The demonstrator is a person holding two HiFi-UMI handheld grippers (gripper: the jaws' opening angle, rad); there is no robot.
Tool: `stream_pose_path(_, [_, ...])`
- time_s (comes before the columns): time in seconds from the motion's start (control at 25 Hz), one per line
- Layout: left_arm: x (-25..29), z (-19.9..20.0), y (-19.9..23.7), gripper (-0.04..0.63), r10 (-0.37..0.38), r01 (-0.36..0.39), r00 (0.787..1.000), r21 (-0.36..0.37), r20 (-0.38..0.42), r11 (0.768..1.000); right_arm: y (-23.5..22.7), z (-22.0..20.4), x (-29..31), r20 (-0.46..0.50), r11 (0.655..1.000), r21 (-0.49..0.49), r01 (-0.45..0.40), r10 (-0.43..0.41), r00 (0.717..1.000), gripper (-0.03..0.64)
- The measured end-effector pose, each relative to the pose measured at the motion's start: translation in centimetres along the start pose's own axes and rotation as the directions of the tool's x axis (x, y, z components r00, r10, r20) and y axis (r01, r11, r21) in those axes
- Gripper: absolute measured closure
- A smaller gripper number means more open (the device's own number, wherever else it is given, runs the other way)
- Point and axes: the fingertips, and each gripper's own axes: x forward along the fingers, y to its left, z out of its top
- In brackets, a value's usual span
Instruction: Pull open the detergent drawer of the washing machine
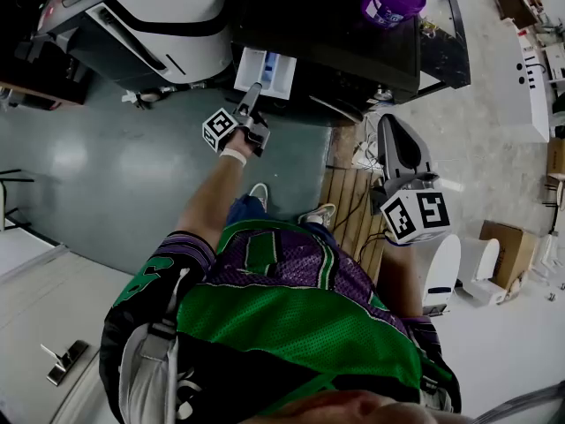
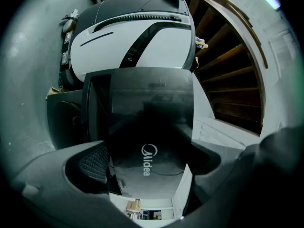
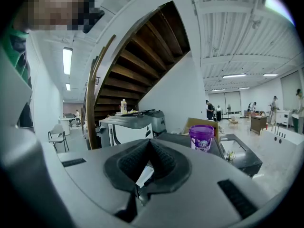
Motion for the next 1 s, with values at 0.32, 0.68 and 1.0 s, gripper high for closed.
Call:
stream_pose_path(0.32, [-0.1,0.0,-0.1,0.135,0.02,-0.02,1.0,0.002,0.007,1.0,0.1,-0.2,-0.1,-0.003,1.0,0.007,-0.013,0.013,1.0,0.615])
stream_pose_path(0.68, [-1.2,-0.6,-0.1,0.135,0.033,-0.033,0.999,-0.008,-0.008,0.999,0.4,-0.1,-0.4,0.007,1.0,0.005,-0.025,0.025,1.0,0.615])
stream_pose_path(1.0, [-1.6,-0.9,-0.1,0.135,0.032,-0.032,0.999,-0.012,-0.036,0.999,1.1,0.5,-0.2,0.019,0.998,0.001,-0.059,0.059,0.998,0.615])
